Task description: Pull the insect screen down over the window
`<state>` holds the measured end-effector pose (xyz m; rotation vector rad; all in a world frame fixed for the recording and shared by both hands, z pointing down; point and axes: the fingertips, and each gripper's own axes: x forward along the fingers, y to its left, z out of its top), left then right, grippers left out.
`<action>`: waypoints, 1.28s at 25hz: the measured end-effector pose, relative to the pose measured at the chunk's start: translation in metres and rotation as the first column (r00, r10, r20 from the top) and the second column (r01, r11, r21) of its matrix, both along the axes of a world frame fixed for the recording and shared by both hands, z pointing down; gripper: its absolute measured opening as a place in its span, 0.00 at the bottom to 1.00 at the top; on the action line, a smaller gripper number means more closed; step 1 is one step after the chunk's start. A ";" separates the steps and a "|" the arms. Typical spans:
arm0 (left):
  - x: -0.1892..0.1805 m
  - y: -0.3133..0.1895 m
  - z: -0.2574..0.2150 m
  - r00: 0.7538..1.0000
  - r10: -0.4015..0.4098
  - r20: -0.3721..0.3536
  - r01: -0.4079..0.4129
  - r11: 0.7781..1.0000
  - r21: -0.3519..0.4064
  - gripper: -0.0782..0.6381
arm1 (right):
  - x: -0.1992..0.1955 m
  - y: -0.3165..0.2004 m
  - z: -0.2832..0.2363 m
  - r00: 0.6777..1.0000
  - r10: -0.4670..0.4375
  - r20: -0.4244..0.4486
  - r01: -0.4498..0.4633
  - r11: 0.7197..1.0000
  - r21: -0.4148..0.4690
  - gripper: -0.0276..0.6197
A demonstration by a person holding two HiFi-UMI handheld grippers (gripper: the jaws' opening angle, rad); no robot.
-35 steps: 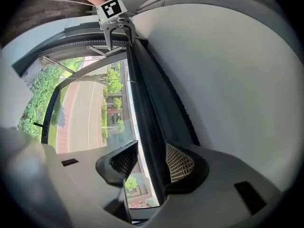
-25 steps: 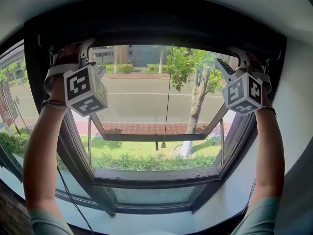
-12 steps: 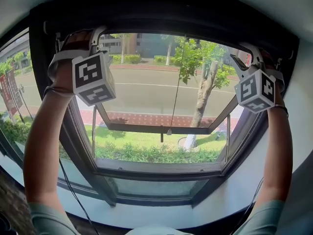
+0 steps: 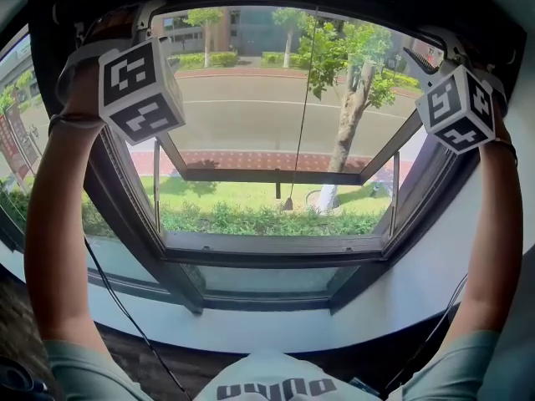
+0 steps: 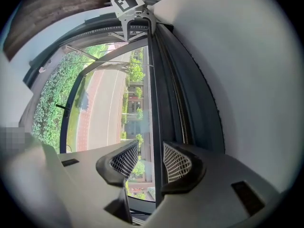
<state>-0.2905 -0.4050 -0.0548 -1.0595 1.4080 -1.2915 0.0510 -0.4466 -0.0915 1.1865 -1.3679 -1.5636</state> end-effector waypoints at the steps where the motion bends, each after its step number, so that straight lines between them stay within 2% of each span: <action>1: 0.000 0.000 0.006 1.000 -0.001 -0.003 0.001 1.000 -0.016 0.69 | 0.000 0.000 0.005 1.000 0.006 -0.008 -0.006 1.000 -0.019 0.29; 12: 0.001 0.009 0.073 1.000 0.004 -0.016 -0.006 0.987 -0.161 0.70 | -0.001 0.004 0.066 0.999 0.001 -0.033 -0.006 0.989 -0.149 0.27; 18: 0.004 0.016 0.126 1.000 0.004 -0.022 -0.010 0.960 -0.280 0.70 | 0.002 0.006 0.116 0.997 0.013 -0.081 -0.031 0.973 -0.229 0.26; 23: 0.005 0.018 0.156 1.000 0.019 -0.020 -0.024 0.953 -0.301 0.70 | 0.005 0.009 0.145 0.996 0.013 -0.088 -0.036 0.965 -0.259 0.26; 32: 0.004 0.023 0.231 0.999 0.035 -0.038 -0.047 0.911 -0.411 0.70 | 0.004 0.007 0.219 0.990 0.026 -0.139 -0.076 0.926 -0.368 0.25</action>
